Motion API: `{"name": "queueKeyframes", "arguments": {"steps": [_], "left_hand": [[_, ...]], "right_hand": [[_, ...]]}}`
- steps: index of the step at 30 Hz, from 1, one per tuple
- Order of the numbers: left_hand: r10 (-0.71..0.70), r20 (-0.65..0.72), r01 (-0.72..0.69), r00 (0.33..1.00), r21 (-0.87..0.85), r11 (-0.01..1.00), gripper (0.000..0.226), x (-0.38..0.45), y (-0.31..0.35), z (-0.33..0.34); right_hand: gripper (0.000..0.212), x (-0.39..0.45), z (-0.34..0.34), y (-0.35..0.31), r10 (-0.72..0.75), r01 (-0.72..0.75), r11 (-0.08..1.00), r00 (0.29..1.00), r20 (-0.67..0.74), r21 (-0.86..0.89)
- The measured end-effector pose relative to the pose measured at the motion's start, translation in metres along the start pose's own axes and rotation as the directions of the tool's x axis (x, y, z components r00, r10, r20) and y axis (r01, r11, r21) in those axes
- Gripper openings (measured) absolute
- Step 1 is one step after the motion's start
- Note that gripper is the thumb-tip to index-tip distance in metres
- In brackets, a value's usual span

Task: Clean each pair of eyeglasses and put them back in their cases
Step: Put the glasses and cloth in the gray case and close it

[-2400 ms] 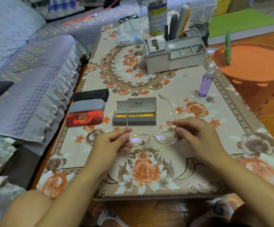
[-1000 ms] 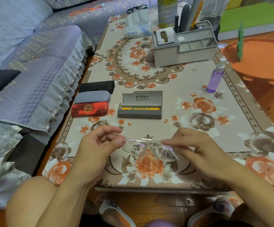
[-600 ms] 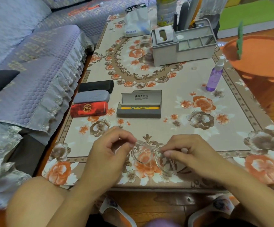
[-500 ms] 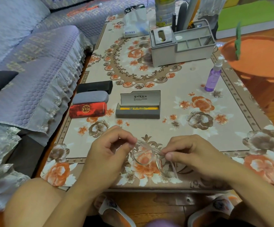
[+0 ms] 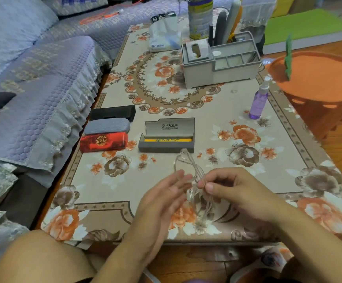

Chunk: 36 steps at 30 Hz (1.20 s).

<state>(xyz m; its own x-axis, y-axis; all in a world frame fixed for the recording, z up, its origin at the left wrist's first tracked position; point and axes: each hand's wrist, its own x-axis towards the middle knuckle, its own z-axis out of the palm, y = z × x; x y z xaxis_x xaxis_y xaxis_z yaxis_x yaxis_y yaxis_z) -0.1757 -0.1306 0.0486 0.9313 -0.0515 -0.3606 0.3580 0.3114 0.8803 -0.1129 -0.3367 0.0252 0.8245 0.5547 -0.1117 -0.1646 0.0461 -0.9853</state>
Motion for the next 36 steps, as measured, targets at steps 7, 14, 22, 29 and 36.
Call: {"name": "queueKeyframes", "arguments": {"steps": [7,14,22,29,36], "left_hand": [[-0.015,0.045,0.013,0.999,0.035,0.999,0.04,0.004,0.002,0.001],[-0.01,0.002,0.009,1.0,0.135,0.991,0.029,0.001,0.004,0.003],[-0.003,-0.04,0.01,0.999,0.191,0.982,0.025,0.0,0.003,0.011],[-0.038,-0.008,0.038,0.999,0.189,0.981,0.026,0.002,0.001,0.016],[-0.045,0.03,0.035,0.999,0.272,0.962,0.031,0.008,0.015,0.002]], "right_hand": [[0.021,-0.001,0.009,0.006,0.013,-0.009,0.983,1.0,-0.02,0.181],[0.011,-0.001,0.018,0.003,-0.072,0.045,0.992,0.97,-0.232,-0.119],[0.012,-0.006,0.035,0.006,-0.242,0.11,0.913,0.921,-0.307,-0.392],[0.011,-0.005,0.028,0.006,-0.155,0.068,0.957,0.941,-0.3,-0.281],[0.019,-0.001,0.017,0.009,0.012,-0.008,1.0,0.991,-0.132,0.03]]}}
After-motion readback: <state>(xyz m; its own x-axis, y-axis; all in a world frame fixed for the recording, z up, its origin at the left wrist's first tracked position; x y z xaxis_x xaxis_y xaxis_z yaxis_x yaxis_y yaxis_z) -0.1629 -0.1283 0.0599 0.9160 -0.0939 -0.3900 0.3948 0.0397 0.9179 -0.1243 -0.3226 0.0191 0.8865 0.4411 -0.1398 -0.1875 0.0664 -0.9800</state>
